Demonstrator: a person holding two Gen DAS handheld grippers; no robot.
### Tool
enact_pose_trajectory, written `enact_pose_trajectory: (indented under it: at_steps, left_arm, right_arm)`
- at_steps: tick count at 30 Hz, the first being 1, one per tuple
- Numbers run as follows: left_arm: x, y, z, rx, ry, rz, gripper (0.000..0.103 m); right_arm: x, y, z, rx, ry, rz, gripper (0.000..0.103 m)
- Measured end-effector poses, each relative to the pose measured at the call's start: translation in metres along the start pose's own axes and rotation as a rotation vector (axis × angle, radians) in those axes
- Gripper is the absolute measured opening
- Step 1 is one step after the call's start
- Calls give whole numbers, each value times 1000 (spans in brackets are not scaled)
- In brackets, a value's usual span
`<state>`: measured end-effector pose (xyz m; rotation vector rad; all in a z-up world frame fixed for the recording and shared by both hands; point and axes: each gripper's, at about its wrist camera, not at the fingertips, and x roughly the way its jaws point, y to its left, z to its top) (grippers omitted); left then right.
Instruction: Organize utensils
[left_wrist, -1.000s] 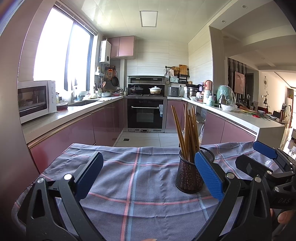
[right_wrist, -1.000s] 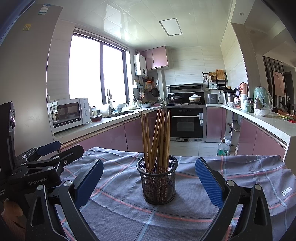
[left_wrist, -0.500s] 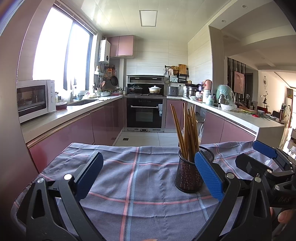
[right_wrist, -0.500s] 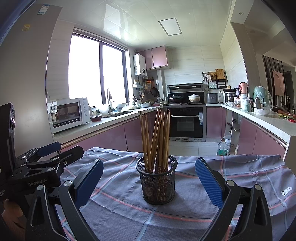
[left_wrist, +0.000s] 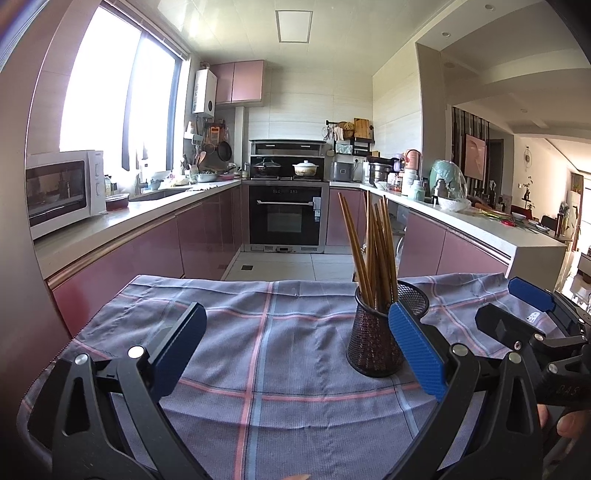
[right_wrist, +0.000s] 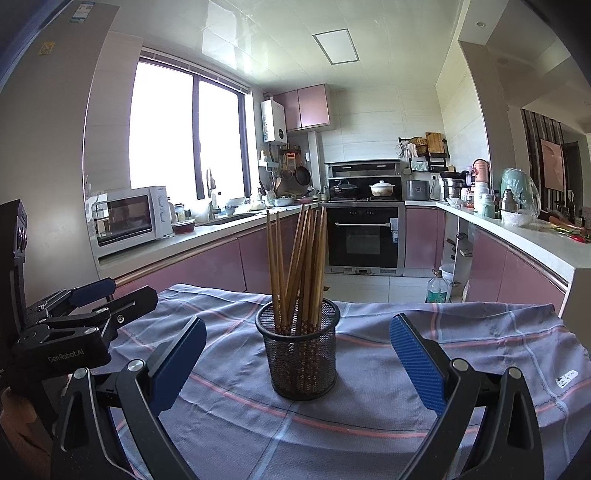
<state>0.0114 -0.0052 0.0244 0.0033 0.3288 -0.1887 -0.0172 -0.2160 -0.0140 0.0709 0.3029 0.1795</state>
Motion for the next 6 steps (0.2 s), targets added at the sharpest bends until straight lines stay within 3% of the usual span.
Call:
enact_pose_trajectory:
  at_steps: [4,6]
  left_arm:
    - [13,4,-5,5,47,1,97]
    - [24,10,-8,-6,87,-4,97]
  right_arm:
    - [10,-24,-6,-6,85,-71,96]
    - [24,-49,-12,11,181,-137,96]
